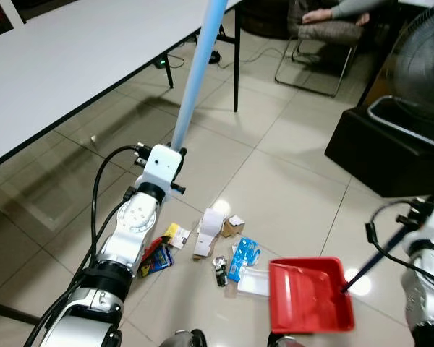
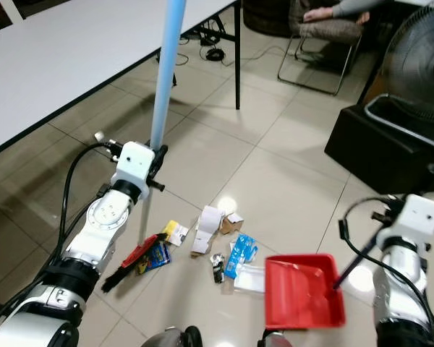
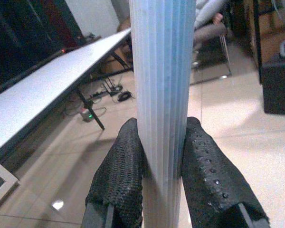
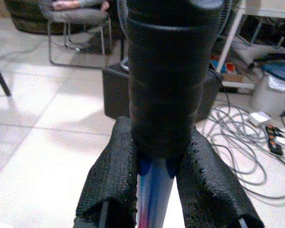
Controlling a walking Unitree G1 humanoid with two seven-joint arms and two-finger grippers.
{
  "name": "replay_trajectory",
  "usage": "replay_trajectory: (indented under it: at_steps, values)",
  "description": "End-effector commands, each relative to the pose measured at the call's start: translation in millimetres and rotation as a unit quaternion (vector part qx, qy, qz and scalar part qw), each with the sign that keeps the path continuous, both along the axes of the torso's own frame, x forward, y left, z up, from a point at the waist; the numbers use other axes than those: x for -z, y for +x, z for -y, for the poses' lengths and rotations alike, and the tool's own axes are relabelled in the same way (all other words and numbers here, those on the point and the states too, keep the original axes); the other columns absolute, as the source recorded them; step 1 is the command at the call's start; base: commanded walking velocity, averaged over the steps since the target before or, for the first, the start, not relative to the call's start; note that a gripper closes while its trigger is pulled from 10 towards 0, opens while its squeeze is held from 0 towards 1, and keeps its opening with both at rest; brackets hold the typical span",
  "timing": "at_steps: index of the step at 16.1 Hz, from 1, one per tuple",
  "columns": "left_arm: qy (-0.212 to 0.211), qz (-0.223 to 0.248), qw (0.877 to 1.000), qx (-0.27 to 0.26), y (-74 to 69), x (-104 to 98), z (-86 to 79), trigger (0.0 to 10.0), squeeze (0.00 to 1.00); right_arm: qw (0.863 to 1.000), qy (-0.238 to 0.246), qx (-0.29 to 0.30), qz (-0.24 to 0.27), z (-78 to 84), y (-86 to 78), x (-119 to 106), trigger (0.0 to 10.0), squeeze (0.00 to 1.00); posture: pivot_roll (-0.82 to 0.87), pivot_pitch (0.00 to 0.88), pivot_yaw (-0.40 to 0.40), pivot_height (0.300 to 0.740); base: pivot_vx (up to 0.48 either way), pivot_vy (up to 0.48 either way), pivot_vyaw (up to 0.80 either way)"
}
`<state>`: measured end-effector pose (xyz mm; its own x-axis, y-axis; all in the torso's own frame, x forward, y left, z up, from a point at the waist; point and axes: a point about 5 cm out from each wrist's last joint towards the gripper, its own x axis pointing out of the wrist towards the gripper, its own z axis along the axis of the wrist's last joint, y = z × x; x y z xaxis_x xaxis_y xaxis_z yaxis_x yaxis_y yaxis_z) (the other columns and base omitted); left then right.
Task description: Sweep floor
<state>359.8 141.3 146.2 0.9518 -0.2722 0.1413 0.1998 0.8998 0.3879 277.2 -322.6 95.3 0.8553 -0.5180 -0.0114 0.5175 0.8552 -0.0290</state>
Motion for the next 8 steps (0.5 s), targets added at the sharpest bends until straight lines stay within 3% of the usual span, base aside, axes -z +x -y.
replay_trajectory:
  at_steps: [1, 8]
  values:
    - [0.013, 0.019, 1.000, 0.013, -0.6, -8.7, 0.5, 10.0, 0.00, 0.999, -0.020, 0.010, 0.024, 10.4, -3.0, -13.7, 10.0, 0.00, -0.05, 0.251, 0.110, 0.740, 0.000, 0.000, 0.00]
    - [0.006, 0.006, 1.000, 0.023, -7.3, 0.7, 4.3, 10.0, 0.00, 0.999, -0.048, 0.016, 0.011, 22.5, -17.2, -18.1, 10.0, 0.00, -0.08, 0.277, 0.094, 0.740, 0.000, 0.000, 0.00]
